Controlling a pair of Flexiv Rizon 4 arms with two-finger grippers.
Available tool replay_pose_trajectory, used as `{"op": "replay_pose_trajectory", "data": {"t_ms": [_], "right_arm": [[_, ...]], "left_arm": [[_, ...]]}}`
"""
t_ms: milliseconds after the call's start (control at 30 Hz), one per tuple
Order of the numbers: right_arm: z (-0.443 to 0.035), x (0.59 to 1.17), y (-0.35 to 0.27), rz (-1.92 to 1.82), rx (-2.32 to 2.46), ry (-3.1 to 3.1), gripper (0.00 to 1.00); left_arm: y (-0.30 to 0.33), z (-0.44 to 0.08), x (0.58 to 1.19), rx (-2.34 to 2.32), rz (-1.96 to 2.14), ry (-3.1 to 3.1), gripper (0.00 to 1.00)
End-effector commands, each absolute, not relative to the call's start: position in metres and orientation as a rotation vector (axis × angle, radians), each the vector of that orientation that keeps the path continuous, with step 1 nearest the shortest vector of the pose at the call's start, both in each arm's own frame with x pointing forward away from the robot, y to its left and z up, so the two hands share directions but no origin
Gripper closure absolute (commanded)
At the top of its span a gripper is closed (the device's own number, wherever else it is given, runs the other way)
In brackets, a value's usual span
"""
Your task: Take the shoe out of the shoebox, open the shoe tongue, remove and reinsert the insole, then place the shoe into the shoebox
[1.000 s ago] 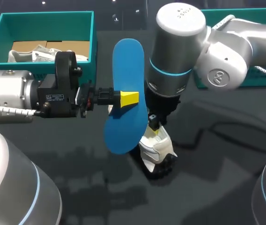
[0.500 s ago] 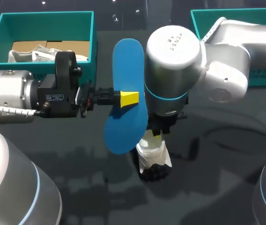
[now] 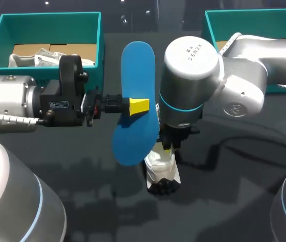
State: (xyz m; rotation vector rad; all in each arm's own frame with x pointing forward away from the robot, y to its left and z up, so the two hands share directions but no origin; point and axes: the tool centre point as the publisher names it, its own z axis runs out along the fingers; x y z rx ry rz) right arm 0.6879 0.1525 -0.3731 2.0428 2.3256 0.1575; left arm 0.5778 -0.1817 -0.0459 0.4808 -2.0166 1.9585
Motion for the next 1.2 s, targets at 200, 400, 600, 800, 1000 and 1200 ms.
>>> {"op": "replay_pose_trajectory", "data": {"t_ms": [200,400,600,800,1000,1200], "right_arm": [[-0.380,0.691,0.139,0.183,2.077,2.344,1.00],[-0.388,0.693,0.136,0.174,2.076,2.388,1.00],[-0.393,0.691,0.137,0.174,2.087,2.402,1.00],[-0.388,0.687,0.135,0.183,2.100,2.387,0.76],[-0.373,0.679,0.129,0.234,2.143,2.355,0.00],[-0.341,0.674,0.115,0.417,2.162,2.400,0.00]], "left_arm": [[-0.188,-0.042,0.574,0.495,1.965,-2.021,1.00],[-0.188,-0.042,0.574,0.495,1.965,-2.021,1.00],[-0.188,-0.042,0.574,0.495,1.965,-2.021,1.00],[-0.188,-0.042,0.574,0.495,1.965,-2.021,1.00],[-0.188,-0.042,0.574,0.495,1.965,-2.021,1.00],[-0.188,-0.042,0.574,0.495,1.965,-2.021,1.00]]}}
